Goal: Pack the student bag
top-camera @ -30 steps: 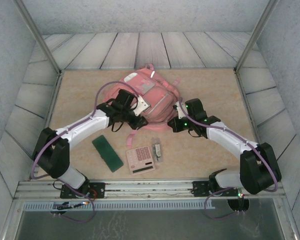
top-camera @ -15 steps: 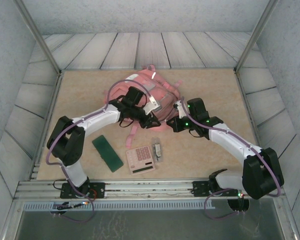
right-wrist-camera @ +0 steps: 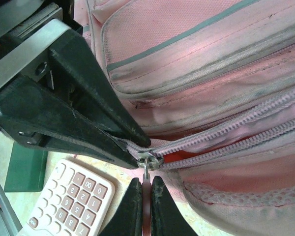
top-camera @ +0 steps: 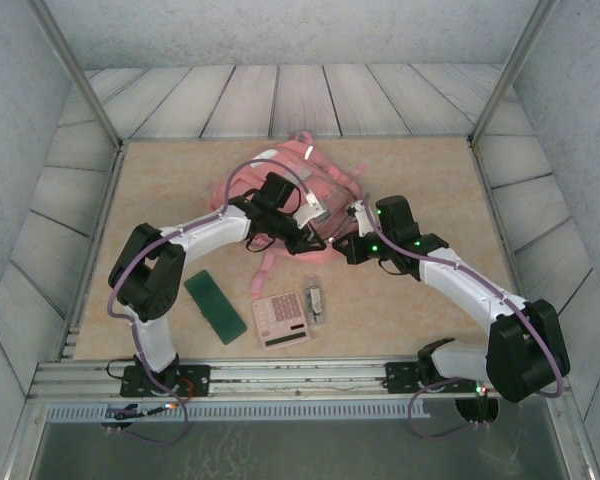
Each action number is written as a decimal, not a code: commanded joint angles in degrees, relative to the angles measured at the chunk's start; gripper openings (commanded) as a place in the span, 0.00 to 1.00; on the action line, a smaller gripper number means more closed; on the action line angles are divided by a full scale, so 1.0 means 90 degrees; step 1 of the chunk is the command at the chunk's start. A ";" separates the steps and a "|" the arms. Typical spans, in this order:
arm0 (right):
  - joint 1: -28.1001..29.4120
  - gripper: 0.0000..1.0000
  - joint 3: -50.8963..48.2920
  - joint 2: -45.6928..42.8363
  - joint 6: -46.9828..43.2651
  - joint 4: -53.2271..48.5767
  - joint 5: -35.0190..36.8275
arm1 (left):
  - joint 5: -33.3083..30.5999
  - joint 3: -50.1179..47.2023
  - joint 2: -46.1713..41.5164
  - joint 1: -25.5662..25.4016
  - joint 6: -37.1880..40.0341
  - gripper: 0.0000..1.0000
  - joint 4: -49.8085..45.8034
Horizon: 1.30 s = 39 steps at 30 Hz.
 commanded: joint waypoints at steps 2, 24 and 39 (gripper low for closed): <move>0.0030 0.00 0.0248 -0.0206 -0.0066 0.0135 0.0208 | -0.0386 0.0064 -0.0116 -0.0027 0.0070 0.08 -0.0292; -0.0870 0.00 -0.0020 -0.0474 0.0169 -0.0714 0.1852 | -0.2959 -0.1362 -0.1581 0.1750 -0.1137 0.00 -0.0394; -0.1141 0.00 -0.0224 -0.0646 0.0339 -0.0696 0.1646 | -0.3702 -0.1298 -0.1431 0.2741 -0.1756 0.00 0.0035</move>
